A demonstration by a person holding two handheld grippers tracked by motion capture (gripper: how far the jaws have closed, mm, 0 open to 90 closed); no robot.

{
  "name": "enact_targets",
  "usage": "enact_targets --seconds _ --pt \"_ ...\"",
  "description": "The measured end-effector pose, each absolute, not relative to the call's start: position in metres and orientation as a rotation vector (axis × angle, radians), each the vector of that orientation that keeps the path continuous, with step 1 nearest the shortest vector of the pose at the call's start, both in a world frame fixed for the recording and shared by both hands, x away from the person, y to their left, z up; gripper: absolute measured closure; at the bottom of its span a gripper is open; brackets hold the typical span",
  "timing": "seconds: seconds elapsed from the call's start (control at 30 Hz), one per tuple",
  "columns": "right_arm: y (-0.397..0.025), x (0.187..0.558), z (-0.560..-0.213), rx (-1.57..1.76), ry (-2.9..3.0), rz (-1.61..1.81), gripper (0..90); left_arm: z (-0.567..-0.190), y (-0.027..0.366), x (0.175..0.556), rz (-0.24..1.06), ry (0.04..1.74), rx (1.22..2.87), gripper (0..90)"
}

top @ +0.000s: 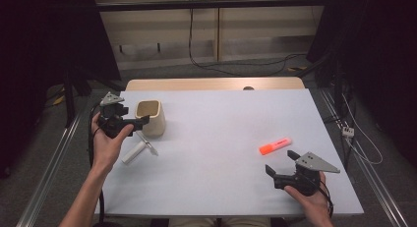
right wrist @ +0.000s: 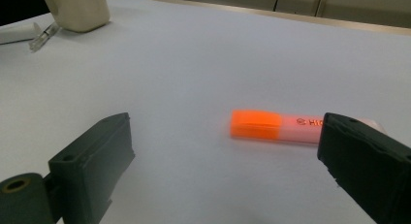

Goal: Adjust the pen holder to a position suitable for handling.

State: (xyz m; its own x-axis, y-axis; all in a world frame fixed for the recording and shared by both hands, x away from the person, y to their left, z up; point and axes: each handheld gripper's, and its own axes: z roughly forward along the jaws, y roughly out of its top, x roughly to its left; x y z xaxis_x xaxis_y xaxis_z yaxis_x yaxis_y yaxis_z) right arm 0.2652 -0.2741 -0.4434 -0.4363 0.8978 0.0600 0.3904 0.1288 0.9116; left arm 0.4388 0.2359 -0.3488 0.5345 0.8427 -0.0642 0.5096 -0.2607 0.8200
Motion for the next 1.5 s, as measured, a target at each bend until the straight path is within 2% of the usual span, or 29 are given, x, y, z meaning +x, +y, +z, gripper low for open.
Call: enact_targets --seconds 0.17,0.23,0.4,0.7,0.97,1.03,1.1,1.27,1.5 --pt "-0.274 0.267 -0.444 1.24 1.9 1.282 5.3 -0.347 0.233 0.455 0.517 1.081 1.974 11.8" --pt "-0.273 0.267 -0.444 1.233 1.903 1.283 5.3 -0.347 0.232 0.462 0.509 1.064 2.001 15.1" --pt "-0.273 0.269 -0.445 1.242 1.906 1.285 5.4 -0.35 0.23 0.479 0.514 1.082 2.031 16.7" --pt "-0.273 0.27 -0.445 1.236 1.91 1.286 5.4 -0.35 0.238 0.498 0.483 1.114 2.022 19.0" --pt "-0.276 0.268 -0.444 1.248 1.897 1.282 5.4 -0.352 0.234 0.516 0.455 1.086 2.055 30.3" --pt "-0.277 0.268 -0.444 1.25 1.894 1.287 5.4 -0.354 0.234 0.519 0.482 1.08 2.053 34.3" --pt "-0.277 0.268 -0.444 1.25 1.893 1.288 5.4 -0.356 0.234 0.521 0.466 1.086 2.052 35.2" --pt "-0.277 0.269 -0.445 1.255 1.895 1.29 5.4 -0.363 0.236 0.529 0.421 1.076 2.103 48.2" --pt "-0.276 0.269 -0.445 1.257 1.904 1.29 5.4 -0.365 0.236 0.529 0.435 1.086 2.138 56.5"
